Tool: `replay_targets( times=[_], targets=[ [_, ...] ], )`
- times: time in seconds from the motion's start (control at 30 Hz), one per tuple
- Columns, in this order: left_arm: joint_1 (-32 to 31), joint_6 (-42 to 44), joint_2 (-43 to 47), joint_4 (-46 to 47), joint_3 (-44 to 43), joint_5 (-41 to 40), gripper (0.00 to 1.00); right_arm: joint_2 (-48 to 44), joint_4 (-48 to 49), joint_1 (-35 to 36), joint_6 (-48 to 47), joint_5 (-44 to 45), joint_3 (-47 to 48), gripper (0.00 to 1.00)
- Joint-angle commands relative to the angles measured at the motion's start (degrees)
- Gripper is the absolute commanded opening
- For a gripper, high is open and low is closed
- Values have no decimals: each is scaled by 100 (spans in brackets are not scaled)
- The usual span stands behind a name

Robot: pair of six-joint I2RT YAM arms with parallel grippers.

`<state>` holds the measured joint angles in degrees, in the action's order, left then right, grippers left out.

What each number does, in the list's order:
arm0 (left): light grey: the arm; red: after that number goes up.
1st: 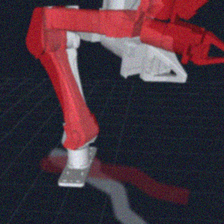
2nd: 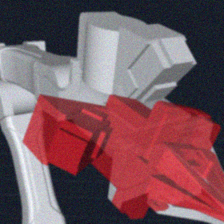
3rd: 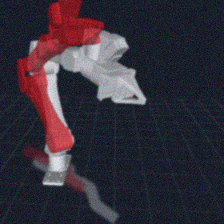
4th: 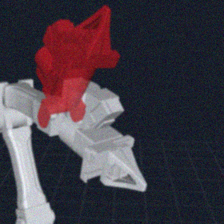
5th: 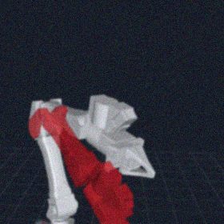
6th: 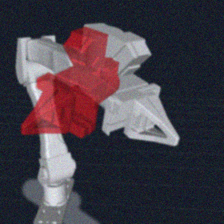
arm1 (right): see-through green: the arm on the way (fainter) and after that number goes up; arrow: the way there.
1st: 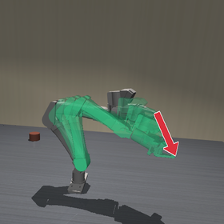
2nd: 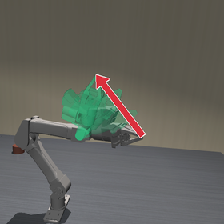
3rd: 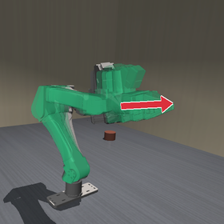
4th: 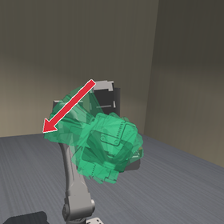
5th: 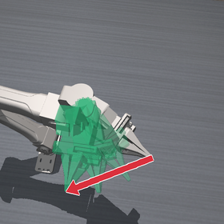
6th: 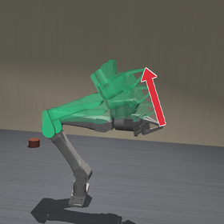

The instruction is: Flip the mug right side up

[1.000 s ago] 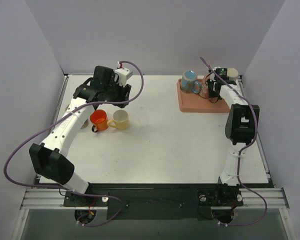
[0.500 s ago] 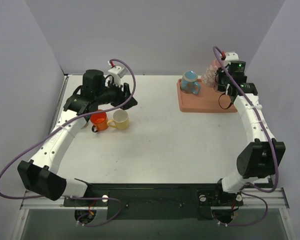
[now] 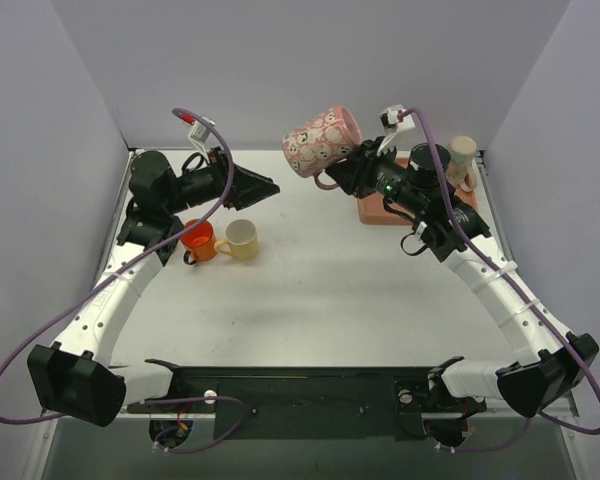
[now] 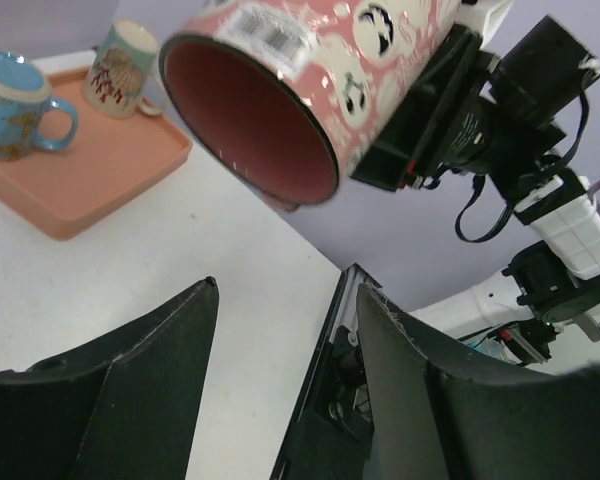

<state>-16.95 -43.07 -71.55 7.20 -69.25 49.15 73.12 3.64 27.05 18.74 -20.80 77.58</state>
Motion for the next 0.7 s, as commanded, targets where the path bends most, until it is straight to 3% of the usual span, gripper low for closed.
replay_targets(
  times=[0.0, 0.43, 0.47, 0.53, 0.57, 0.63, 0.67],
  targets=[
    [104, -913, 325, 1600, 87, 341, 68, -88, 1763, 415, 999, -627, 82, 0],
    [95, -1248, 432, 2277, 211, 236, 65, 343, 1965, 1056, 1299, -873, 73, 0],
    [104, -1248, 414, 2112, 150, 131, 58, 430, 1913, 1109, 1290, -908, 82, 0],
    [113, -1274, 361, 1927, 97, 8, 29, 562, 1860, 1136, 1325, -961, 99, 0],
    [113, -1196, 352, 1821, 88, -45, 1, 580, 1860, 1136, 1334, -987, 82, 0],
    [139, -890, 352, 971, -18, -308, 0, 642, 1807, 1119, 1325, -935, -14, 0],
    [192, -705, 352, 228, -79, -561, 0, 633, 1633, 1075, 1238, -865, -50, 14]
  ],
)
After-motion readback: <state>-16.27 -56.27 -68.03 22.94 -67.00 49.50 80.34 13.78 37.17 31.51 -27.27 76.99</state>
